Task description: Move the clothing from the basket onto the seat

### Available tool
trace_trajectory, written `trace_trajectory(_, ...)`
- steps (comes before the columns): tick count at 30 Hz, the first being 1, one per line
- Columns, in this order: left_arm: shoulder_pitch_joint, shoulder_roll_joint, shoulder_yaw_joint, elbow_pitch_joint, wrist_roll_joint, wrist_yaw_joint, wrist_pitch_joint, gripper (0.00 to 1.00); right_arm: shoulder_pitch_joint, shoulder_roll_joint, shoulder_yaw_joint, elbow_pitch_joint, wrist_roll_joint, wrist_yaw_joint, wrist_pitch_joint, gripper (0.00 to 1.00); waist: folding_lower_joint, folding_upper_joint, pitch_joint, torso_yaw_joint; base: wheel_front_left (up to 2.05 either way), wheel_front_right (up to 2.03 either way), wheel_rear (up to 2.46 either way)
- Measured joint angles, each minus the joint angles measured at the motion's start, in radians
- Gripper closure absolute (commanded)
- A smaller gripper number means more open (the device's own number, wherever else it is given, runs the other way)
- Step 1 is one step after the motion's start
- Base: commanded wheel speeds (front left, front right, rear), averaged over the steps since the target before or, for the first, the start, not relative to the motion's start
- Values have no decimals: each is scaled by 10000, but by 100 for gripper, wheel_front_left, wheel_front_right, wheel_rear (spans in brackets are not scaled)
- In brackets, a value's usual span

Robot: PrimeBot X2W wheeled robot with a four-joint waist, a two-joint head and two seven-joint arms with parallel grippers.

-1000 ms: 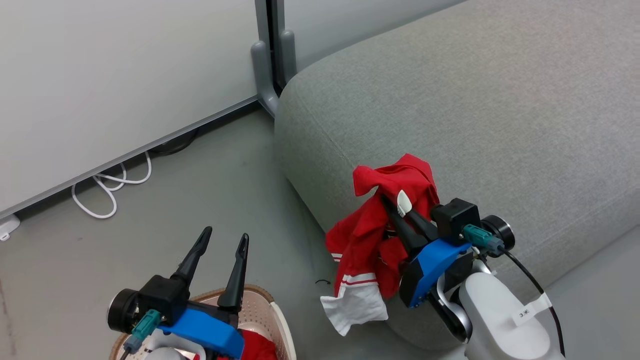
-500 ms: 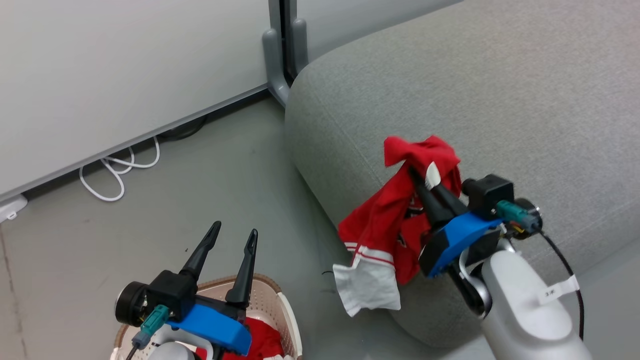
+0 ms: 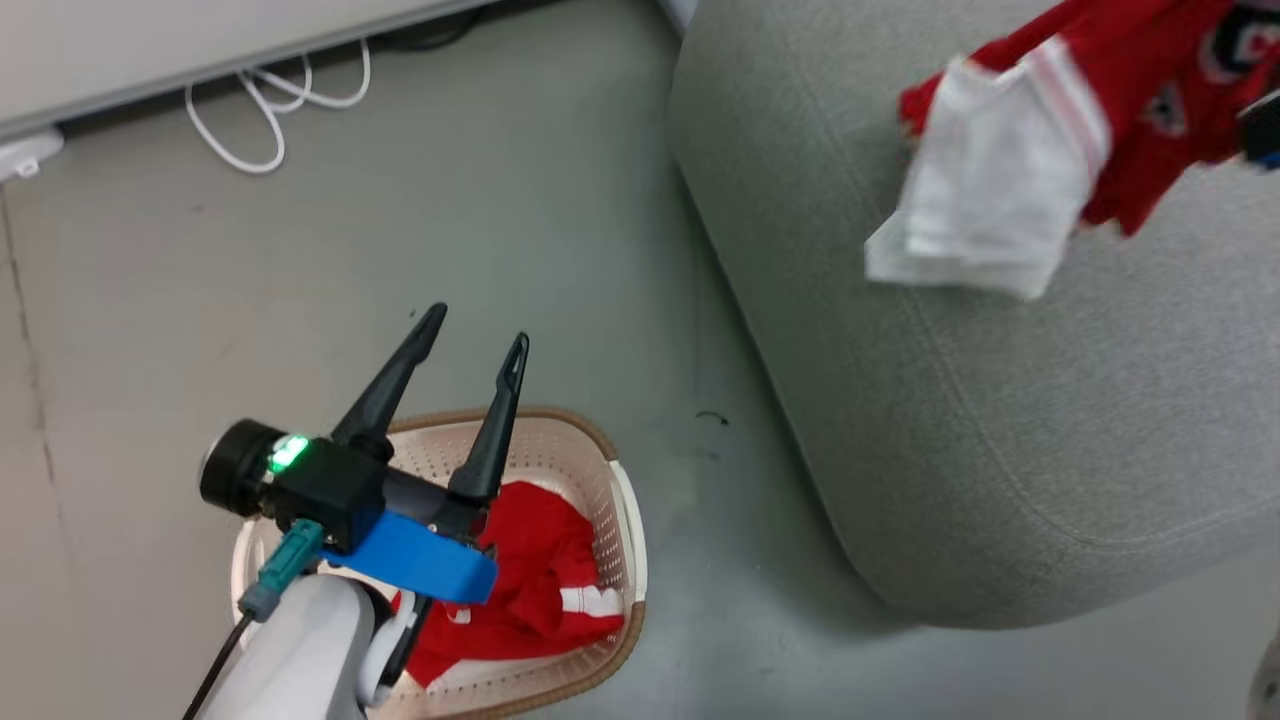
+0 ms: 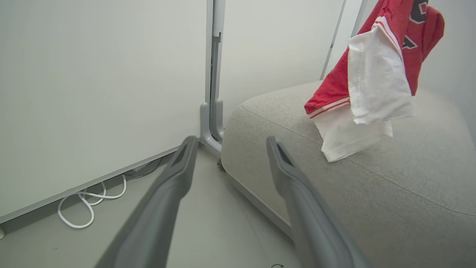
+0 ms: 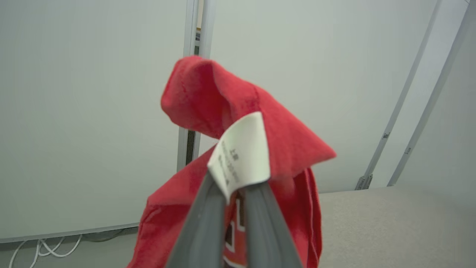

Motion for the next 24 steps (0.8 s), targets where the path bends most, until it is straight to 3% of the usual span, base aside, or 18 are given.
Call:
trace_trajectory(6,-647,311,96,-825,332,-2,2,0,-1634,-963,-1739,-851,435,0,790,100,1,0,1562,501,0,0,0)
trace_trajectory(12,-1034,430,178,-1448,604,-2,2,0,-2549,-1856,-3394,-105,138,-2,1214,100,2,0,3040,952,0,0,0)
trace_trajectory(18,-1318,426,276,-1908,729,-2,2,0,-2470,-1764,-4301,1304,-242,-2,1271,100,2,0,4021,1464,0,0,0)
trace_trajectory(24,-1320,366,384,-1956,782,-2,2,0,-1928,-1557,-4393,2713,-694,0,976,96,2,0,4203,1864,0,0,0)
